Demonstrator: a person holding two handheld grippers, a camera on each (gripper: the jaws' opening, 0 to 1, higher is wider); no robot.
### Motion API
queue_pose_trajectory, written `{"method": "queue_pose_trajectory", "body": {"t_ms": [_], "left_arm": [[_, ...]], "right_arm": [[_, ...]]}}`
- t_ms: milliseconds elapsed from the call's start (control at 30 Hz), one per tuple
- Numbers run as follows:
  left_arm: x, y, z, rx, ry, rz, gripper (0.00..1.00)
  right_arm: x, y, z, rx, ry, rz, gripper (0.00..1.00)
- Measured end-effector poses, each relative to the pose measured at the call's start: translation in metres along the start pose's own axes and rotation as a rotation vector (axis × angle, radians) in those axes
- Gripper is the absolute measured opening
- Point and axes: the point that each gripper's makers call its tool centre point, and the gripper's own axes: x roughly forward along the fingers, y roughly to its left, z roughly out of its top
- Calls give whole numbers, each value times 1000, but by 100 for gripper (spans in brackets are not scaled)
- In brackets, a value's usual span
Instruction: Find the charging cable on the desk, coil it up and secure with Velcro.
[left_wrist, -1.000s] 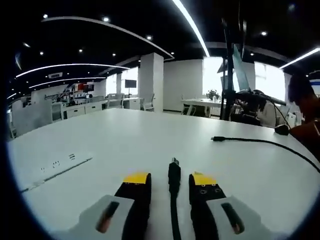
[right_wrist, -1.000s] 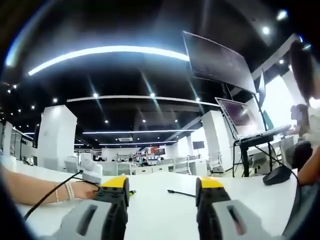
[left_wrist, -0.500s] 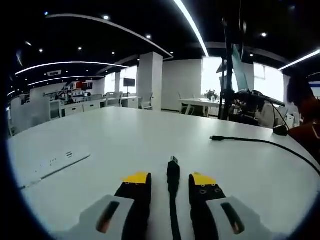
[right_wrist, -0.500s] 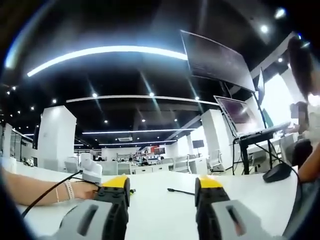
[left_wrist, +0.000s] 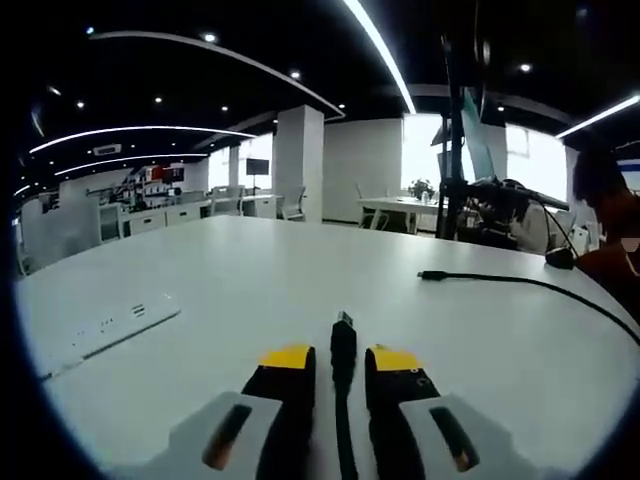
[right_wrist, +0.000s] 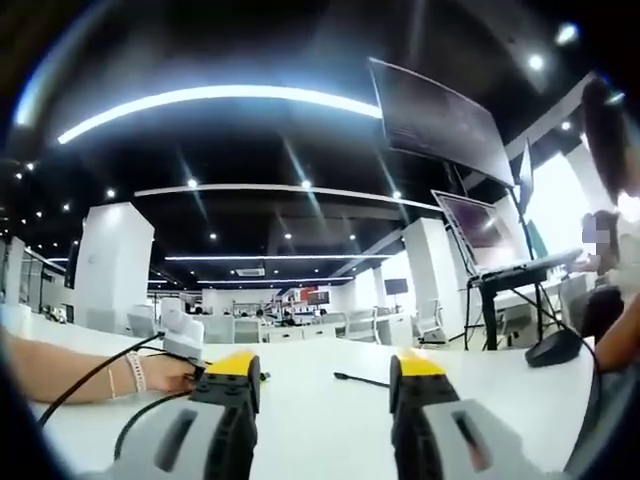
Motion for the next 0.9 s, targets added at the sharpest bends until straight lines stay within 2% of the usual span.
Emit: {"method": "queue_pose_trajectory", "body": {"t_ms": [100,533,900], "left_arm": [[0,0,0,1,-4,10,11],[-8,-13,-5,35,-6,-1,7],[-7,-14,-5,27,-6,2,8]], "right_arm": [[0,0,-1,-4,5,-5,53],[1,0,-7,-42,35,-12,51],[4,0,-11,-95,61,-14,51]]}}
